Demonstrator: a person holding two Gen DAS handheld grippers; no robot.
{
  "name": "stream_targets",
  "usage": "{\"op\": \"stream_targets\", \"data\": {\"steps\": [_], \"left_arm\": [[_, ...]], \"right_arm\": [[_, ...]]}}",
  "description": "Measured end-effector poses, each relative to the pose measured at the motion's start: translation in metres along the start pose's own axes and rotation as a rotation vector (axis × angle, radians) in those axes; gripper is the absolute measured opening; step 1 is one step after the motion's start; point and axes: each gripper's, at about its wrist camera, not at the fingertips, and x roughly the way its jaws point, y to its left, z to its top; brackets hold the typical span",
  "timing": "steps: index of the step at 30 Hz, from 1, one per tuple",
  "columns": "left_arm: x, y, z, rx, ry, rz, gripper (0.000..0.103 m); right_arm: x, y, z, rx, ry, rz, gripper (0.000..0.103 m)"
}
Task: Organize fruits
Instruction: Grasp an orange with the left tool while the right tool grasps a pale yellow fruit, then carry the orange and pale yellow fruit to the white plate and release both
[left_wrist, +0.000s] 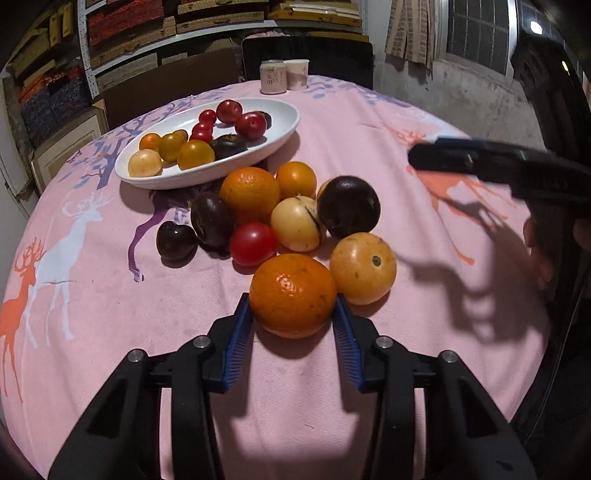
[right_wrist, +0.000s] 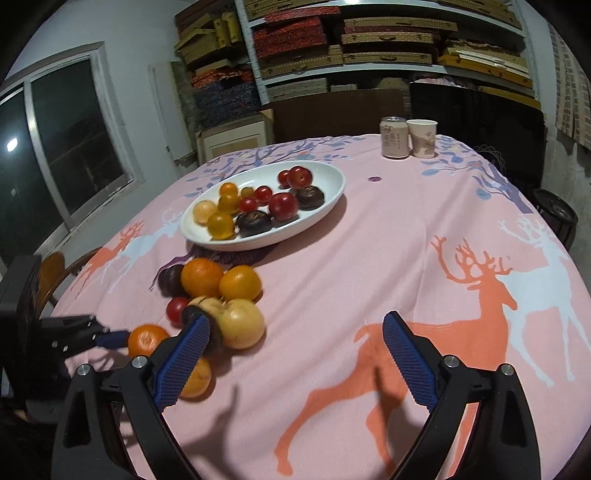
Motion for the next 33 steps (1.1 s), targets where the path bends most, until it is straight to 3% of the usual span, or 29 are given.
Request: {"op": "stream_targets", "data": {"steps": [6,10,16,18,27,33], "left_arm": [[-0.021,0.017,-0.009,-0.082,-0.035,0.016,0.043],[-0.03,0.03,-0.014,-0.125,-0.037,0.033,0.043],[-0.032,0.036,-0.021,-0.146,-0.033,0.03,0.043],[-0.031,0.036,-0.022,-0.149,-0.032,0.026,0.043],[-0.036,0.041,-0.022,-0.17,-0.053,0.019,0.043],[-0.043,0.05,-0.009,-0.182,-0.089,0.036,0.043]], "right_arm": [[0.006,0.04,-0.024,-0.152,0.124,0.165,0.095],[0.018,0.067,-0.028,-0.212,0.153,0.173,0.095],[0.046,0.076,-0.023,-0.194,0.228,0.151,0.069],[0.051,0.079,-0.024,-0.202,0.238,0.149,0.044],[0.027,0.064,-0.027,-0.158,0.201,0.19,0.044],[-0.007,0.024,0.003,-0.04,0.068,0.185,0.044]]}}
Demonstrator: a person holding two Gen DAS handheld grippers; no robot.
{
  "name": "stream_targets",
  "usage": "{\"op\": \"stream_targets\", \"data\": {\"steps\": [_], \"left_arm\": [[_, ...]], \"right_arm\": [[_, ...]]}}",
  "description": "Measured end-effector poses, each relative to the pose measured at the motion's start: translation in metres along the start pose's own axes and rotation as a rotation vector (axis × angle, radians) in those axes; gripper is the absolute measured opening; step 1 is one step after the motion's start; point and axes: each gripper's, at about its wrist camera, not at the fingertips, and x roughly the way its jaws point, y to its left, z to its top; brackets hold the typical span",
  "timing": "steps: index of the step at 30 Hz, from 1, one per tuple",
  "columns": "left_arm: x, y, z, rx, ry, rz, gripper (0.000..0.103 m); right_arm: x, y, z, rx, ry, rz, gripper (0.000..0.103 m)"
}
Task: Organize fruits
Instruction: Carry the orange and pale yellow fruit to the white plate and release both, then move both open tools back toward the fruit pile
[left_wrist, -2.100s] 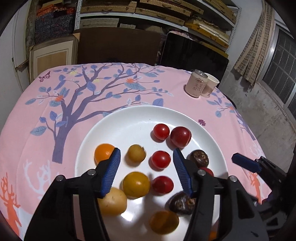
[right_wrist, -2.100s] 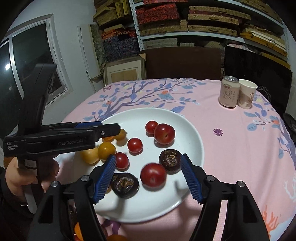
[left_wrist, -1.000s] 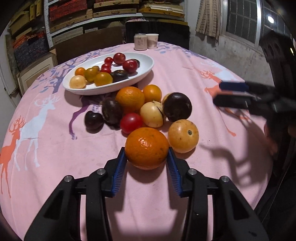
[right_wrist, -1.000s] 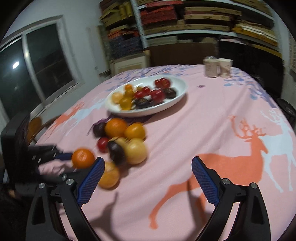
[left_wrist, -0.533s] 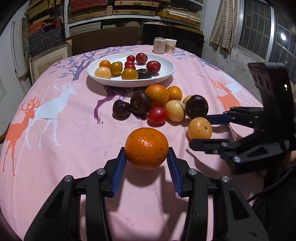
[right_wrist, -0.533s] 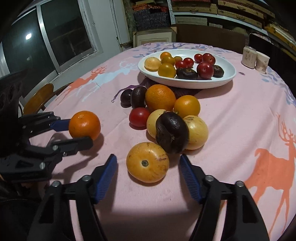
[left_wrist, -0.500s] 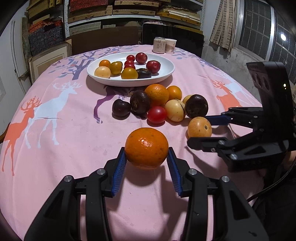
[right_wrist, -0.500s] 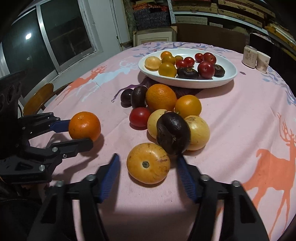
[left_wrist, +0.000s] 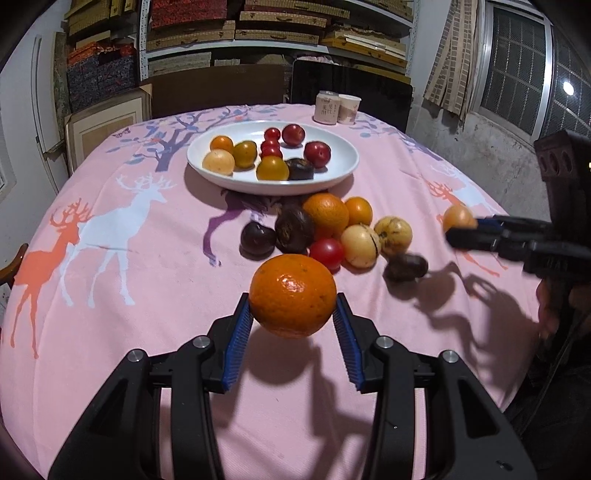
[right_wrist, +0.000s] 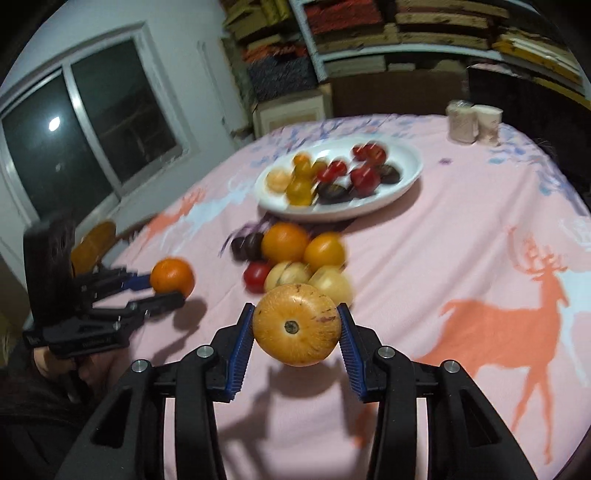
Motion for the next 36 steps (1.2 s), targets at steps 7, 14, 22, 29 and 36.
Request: {"op": "stream_targets", "data": {"steps": [7,14,22,29,36], "left_arm": [[0.015,0.013,0.049,-0.025,-0.009,-0.018,0.043],[0.054,0.03,0.105,-0.07,-0.021,-0.002,0.044],[0.11,0.046,0.135,-0.082,0.034,0.025,0.044],[0.112,0.056,0.134,-0.121,0.013,0.052,0.055],[0.063,0.044,0.113,-0.107,-0.063,0.018,0.069]], "right_arm": [[-0.008,-0.026,0.058,0.023,-0.094,-0.023,0.044],[0.039,-0.028,0.13,-0.015,-0.131,-0.054,0.044],[0.119,-0.041,0.173,-0.02,-0.079,-0.111,0.044],[0.138,-0.043,0.17,-0.024,-0.077,-0.09,0.077],[0.086,-0.042,0.13,0.051,-0.088,-0.044,0.086]]}}
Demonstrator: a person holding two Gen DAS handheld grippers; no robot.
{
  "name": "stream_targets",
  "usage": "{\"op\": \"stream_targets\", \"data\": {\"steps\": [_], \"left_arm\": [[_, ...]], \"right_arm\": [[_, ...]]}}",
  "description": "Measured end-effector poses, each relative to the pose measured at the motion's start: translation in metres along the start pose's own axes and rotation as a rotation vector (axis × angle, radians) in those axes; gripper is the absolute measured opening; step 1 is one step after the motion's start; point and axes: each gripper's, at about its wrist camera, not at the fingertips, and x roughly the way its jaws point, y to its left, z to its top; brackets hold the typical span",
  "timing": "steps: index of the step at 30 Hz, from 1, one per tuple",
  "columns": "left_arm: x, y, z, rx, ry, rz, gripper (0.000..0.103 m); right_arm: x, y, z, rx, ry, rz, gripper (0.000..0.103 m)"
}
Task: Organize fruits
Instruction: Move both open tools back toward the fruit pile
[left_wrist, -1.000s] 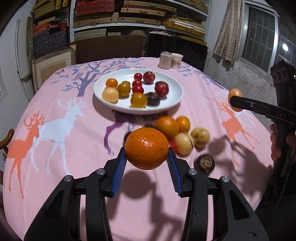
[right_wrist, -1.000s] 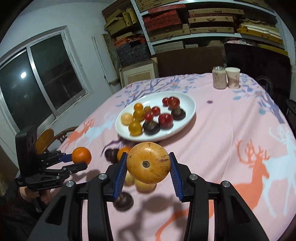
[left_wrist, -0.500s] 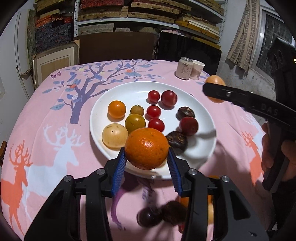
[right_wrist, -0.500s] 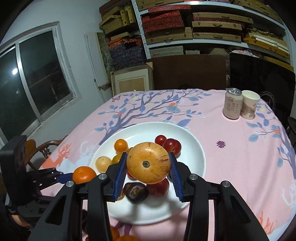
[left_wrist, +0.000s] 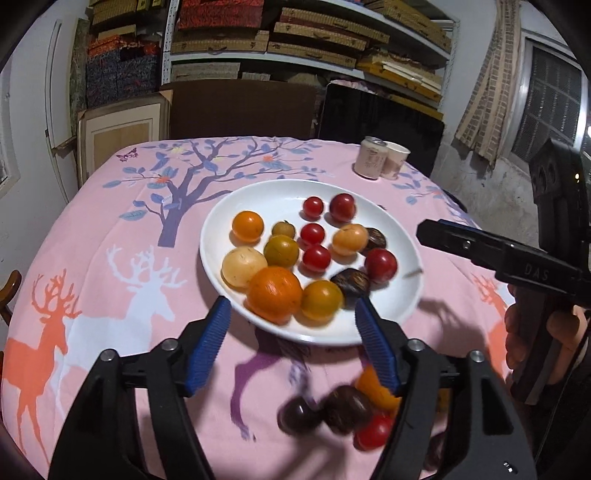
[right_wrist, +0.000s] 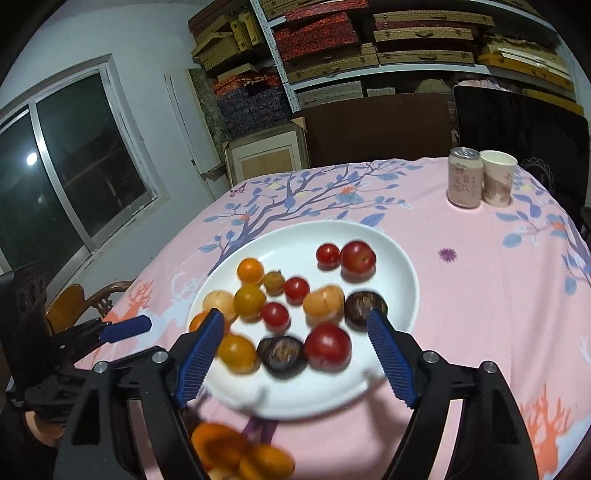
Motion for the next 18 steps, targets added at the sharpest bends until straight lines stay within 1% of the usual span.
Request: {"op": "stream_targets", "data": {"steps": [1,2,3,4,6,9,11,14,15,17,18], "left_arm": [[-0.005,-0.002,-0.007,0.008,0.006,-0.01,0.069],[-0.01,-0.004,-0.014,0.015,0.013,-0.018,0.069],[-0.014,-0.007,-0.024,0.021,0.027,-0.026,0.069],[-0.017,-0.01,-0.033,0.027,0.045,-0.034,0.069],[-0.021,-0.016,-0.052,0.045,0.077,-0.043,0.069],[-0.028,-0.027,-0.076,0.084,0.1,-0.042,0.069],[-0.031,-0.032,-0.087,0.097,0.106,-0.028,0.069],[-0.034,-0.032,-0.095,0.079,0.113,-0.023,0.069],[-0.034,-0.031,-0.096,0.071,0.117,-0.022,0.069],[-0.034,-0.03,-0.098,0.066,0.125,-0.012,0.069],[-0.034,-0.029,-0.098,0.063,0.129,-0.006,0.069]], "right_arm": [[-0.009,0.001,-0.008,0.005,-0.005,0.004,0.088],[-0.019,0.001,-0.019,0.01,-0.009,0.013,0.092],[-0.028,0.001,-0.029,0.014,-0.011,0.022,0.095],[-0.034,0.001,-0.039,0.017,-0.01,0.031,0.097],[-0.042,-0.001,-0.059,0.025,0.02,0.047,0.098],[-0.052,0.003,-0.085,0.035,0.076,0.08,0.098],[-0.059,0.013,-0.101,-0.004,0.101,0.073,0.098],[-0.065,0.034,-0.123,-0.094,0.15,0.055,0.098],[-0.065,0.042,-0.13,-0.124,0.174,0.067,0.098],[-0.062,0.053,-0.141,-0.157,0.212,0.127,0.097],[-0.059,0.058,-0.145,-0.176,0.221,0.132,0.094]]}}
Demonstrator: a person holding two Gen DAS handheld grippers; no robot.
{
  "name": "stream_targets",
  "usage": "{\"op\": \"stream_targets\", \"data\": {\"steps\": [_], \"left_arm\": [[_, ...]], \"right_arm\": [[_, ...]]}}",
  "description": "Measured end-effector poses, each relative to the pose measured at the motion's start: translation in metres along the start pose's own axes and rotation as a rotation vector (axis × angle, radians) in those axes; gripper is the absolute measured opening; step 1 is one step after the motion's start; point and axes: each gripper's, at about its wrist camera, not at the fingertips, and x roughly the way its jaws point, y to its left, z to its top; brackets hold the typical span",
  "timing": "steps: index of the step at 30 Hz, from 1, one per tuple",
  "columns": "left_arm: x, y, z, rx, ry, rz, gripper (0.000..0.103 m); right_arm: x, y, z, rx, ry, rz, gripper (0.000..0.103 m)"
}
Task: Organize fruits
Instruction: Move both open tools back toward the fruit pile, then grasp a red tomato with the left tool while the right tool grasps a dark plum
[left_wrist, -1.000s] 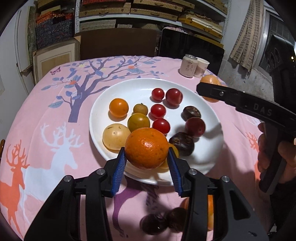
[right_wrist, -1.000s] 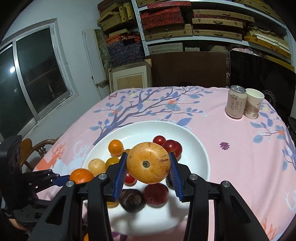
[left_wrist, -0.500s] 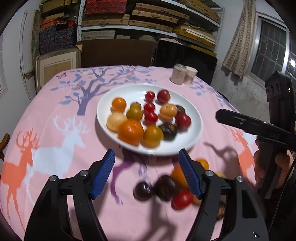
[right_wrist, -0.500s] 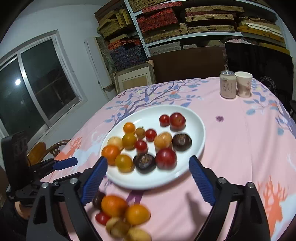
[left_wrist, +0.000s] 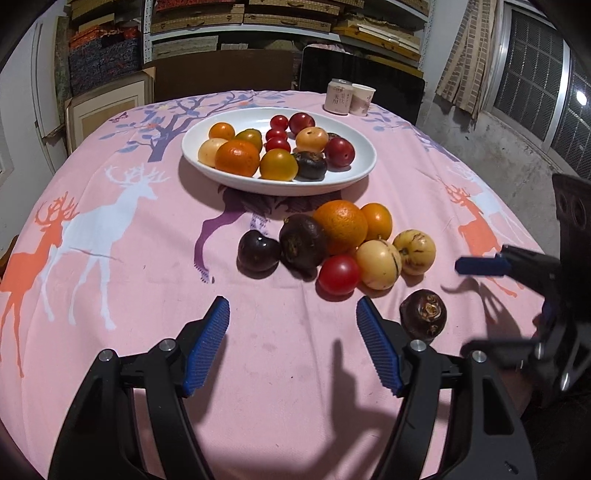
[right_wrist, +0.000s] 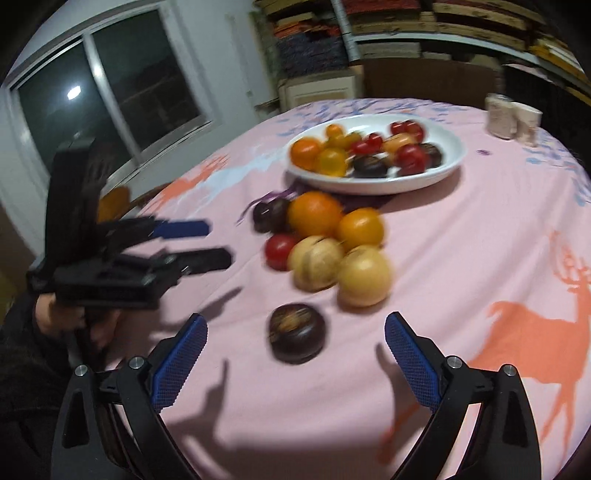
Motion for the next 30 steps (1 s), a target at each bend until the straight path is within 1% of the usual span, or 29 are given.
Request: {"op": "stream_targets", "data": {"steps": [1,2,3,4,5,6,7,9,12,13,16,17,18,19,22,25,27,29,30], "left_arm": [[0.0,0.0,-0.001,-0.004,0.002,0.003,0.069],[-0.001,0.001,-0.001,-0.007,0.003,0.002,0.069],[-0.002,0.0,-0.002,-0.006,0.004,0.0,0.069],[-0.002,-0.001,-0.002,-0.001,0.005,0.0,0.069],[-0.002,-0.003,-0.003,0.004,0.007,0.001,0.069],[-0.002,-0.004,-0.004,0.013,0.01,0.004,0.069],[-0.002,-0.006,-0.004,0.018,0.011,0.005,0.069],[0.0,-0.012,-0.004,0.028,0.013,-0.008,0.069],[0.004,-0.024,-0.002,0.063,0.012,-0.013,0.069],[0.006,-0.027,-0.001,0.075,0.008,-0.009,0.069],[0.018,-0.038,0.005,0.101,0.015,0.037,0.069],[0.025,-0.04,0.007,0.104,0.028,0.04,0.065],[0.03,-0.041,0.008,0.103,0.043,0.028,0.046],[0.035,-0.042,0.009,0.099,0.064,0.009,0.03],[0.041,-0.043,0.01,0.092,0.079,-0.027,0.028],[0.04,-0.043,0.011,0.088,0.073,-0.046,0.027],[0.04,-0.043,0.012,0.087,0.07,-0.043,0.027],[0.044,-0.038,0.015,0.058,0.083,-0.014,0.027],[0.044,-0.034,0.017,0.039,0.079,-0.01,0.029]], "right_arm": [[0.004,0.004,0.0,-0.017,0.005,-0.022,0.09],[0.009,0.007,0.0,-0.033,0.014,-0.049,0.083],[0.014,0.008,0.001,-0.035,0.028,-0.048,0.073],[0.019,0.009,0.001,-0.032,0.047,-0.036,0.066],[0.027,0.009,0.001,-0.028,0.079,-0.031,0.053],[0.027,0.009,0.002,-0.028,0.078,-0.041,0.043],[0.026,0.01,0.003,-0.034,0.073,-0.034,0.04],[0.025,0.007,0.002,-0.033,0.07,-0.027,0.04],[0.015,-0.005,0.002,0.008,0.031,-0.032,0.04],[0.011,-0.011,0.001,0.035,0.014,-0.026,0.04],[0.0,-0.03,-0.002,0.105,-0.025,-0.01,0.04],[-0.002,-0.035,-0.003,0.12,-0.029,-0.008,0.04],[-0.003,-0.036,-0.003,0.13,-0.033,-0.003,0.04],[-0.004,-0.039,-0.004,0.14,-0.039,0.006,0.04],[-0.005,-0.043,-0.004,0.163,-0.045,0.031,0.04],[-0.005,-0.049,-0.005,0.192,-0.043,0.053,0.041],[-0.006,-0.05,-0.006,0.2,-0.047,0.061,0.041],[-0.008,-0.048,-0.006,0.193,-0.057,0.069,0.041],[-0.008,-0.048,-0.006,0.191,-0.06,0.071,0.042]]}}
